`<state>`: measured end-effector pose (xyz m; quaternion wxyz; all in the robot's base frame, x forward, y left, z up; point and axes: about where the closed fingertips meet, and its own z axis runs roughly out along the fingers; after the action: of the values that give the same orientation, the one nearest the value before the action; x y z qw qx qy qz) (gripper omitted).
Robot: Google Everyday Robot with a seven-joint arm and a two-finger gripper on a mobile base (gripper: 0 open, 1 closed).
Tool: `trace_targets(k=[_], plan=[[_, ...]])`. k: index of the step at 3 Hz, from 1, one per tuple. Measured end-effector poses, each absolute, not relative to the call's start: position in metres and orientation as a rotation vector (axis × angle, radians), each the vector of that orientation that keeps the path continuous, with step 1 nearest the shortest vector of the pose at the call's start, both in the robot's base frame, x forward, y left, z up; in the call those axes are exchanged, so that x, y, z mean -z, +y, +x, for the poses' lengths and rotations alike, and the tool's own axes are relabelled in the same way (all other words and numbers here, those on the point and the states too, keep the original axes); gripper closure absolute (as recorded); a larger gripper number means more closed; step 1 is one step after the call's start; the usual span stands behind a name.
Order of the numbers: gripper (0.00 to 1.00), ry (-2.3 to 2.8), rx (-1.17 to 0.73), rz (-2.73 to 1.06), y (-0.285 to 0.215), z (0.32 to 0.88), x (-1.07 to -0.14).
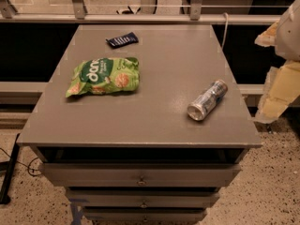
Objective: Pick green rice chip bag
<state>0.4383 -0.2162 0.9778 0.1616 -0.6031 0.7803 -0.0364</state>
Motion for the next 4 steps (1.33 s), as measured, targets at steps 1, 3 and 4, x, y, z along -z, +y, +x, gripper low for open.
trace_targets(k=[1, 3, 4], plan=[[0.0, 2.227, 0.104, -1.721, -0.216, 0.438, -0.978], [0.0, 2.054, -0.051, -1.722, -0.154, 0.485, -0.968], [0.0, 1.944, -0.158, -1.719, -0.103, 0.514, -0.95]])
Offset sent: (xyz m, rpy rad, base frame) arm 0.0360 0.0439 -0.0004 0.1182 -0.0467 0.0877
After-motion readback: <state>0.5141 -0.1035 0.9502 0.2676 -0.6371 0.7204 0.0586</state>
